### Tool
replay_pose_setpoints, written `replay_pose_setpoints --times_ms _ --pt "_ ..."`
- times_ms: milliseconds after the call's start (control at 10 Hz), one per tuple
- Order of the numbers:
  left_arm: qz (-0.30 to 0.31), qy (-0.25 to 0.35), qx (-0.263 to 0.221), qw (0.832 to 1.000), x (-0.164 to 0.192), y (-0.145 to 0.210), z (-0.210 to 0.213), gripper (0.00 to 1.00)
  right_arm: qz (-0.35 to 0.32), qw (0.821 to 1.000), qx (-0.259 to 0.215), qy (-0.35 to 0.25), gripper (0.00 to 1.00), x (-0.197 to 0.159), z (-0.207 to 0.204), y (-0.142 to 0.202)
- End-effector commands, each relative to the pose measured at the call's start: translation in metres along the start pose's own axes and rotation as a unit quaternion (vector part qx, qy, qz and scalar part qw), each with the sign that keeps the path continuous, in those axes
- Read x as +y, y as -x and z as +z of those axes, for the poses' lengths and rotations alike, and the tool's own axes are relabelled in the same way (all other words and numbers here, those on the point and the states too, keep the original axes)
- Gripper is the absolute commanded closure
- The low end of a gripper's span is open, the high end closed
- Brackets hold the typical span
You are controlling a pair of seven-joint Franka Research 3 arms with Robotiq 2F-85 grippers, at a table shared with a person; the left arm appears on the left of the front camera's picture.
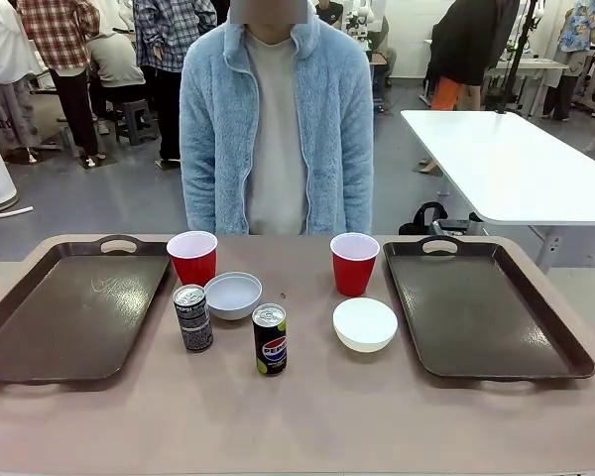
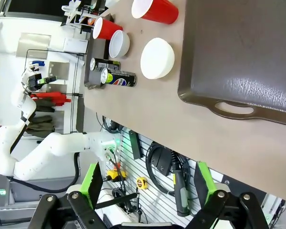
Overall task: Prepare tableware on both trays.
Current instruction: Pick up a Picnic Bowl from the table and place it on a Handle tray.
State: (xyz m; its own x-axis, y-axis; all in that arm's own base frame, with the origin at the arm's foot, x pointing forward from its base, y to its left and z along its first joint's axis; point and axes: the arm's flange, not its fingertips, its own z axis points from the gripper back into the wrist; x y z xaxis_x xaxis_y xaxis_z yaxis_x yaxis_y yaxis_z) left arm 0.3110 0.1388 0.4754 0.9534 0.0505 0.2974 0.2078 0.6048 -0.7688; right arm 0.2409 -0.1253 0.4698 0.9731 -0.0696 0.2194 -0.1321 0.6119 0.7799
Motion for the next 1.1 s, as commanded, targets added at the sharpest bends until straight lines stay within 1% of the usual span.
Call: replay_pose_setpoints --times_ms 0,600,700,800,1000 --pt "-0.002 0.009 -0.006 1.0 0.002 0.0 0.001 0.0 0.005 1.0 -0.001 -0.007 0.0 -0.002 0.001 -0.001" --pt "-0.002 0.009 -0.006 1.0 0.002 0.0 0.001 0.0 0.005 1.0 -0.001 -0.007 0.0 -0.002 0.001 -0.001" --pt "-0.002 0.009 -0.006 1.0 0.002 0.0 0.001 0.0 -0.002 1.0 0.0 0.001 0.0 -0.001 0.0 0.0" --pt "-0.002 0.009 -0.006 1.0 0.002 0.0 0.001 0.0 0.009 1.0 0.001 0.007 0.0 0.017 0.008 0.007" --pt "-0.002 0.009 -0.006 1.0 0.002 0.0 0.001 0.0 0.004 0.996 0.021 0.082 0.0 0.064 0.014 0.004"
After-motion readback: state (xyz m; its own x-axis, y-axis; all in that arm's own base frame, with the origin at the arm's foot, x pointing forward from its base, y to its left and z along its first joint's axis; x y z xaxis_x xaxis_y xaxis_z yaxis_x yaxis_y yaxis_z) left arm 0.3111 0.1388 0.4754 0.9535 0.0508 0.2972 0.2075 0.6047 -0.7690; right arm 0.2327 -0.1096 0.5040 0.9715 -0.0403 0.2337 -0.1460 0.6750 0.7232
